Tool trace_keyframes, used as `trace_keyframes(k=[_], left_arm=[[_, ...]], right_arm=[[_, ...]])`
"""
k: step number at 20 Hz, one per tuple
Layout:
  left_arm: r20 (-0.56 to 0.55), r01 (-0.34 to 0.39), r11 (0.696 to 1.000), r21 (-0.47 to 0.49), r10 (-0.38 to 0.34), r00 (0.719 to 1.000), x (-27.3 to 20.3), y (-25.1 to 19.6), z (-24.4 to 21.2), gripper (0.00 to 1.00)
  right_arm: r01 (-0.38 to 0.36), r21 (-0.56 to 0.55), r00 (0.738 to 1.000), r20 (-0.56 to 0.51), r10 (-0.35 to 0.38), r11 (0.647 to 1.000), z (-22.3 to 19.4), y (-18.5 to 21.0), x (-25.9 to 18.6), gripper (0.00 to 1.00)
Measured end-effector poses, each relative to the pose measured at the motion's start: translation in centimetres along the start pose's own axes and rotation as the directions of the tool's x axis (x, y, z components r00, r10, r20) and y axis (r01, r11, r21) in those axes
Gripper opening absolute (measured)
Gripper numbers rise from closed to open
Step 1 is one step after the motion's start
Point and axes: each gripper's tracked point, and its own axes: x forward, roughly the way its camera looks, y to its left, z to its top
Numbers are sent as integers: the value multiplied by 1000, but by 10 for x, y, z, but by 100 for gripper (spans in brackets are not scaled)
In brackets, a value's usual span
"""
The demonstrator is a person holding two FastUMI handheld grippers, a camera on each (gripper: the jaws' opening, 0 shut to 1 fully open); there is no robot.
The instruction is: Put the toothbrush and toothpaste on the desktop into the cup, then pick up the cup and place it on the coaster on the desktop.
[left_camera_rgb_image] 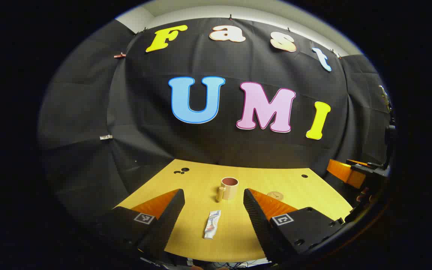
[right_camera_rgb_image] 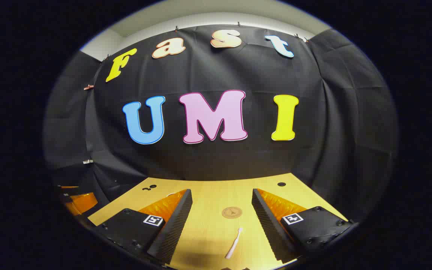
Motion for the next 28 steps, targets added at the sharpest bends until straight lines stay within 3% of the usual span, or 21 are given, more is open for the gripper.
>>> trace_keyframes(k=[1, 14, 28], left_arm=[[-8, 4, 1000, -3, -4, 1000, 3, -3, -2, 98], [-32, 71, 997, 23, -70, 997, 33, -43, -8, 98], [-119, 19, 1000, 23, -16, 993, 76, -32, -34, 98]], right_arm=[[-5, -3, 1000, 0, 5, 1000, -1, -1, 1, 98], [16, -21, 999, -40, -16, 1000, -13, -26, 14, 98], [-40, -5, 993, -107, 40, 999, -35, -21, 42, 98]])
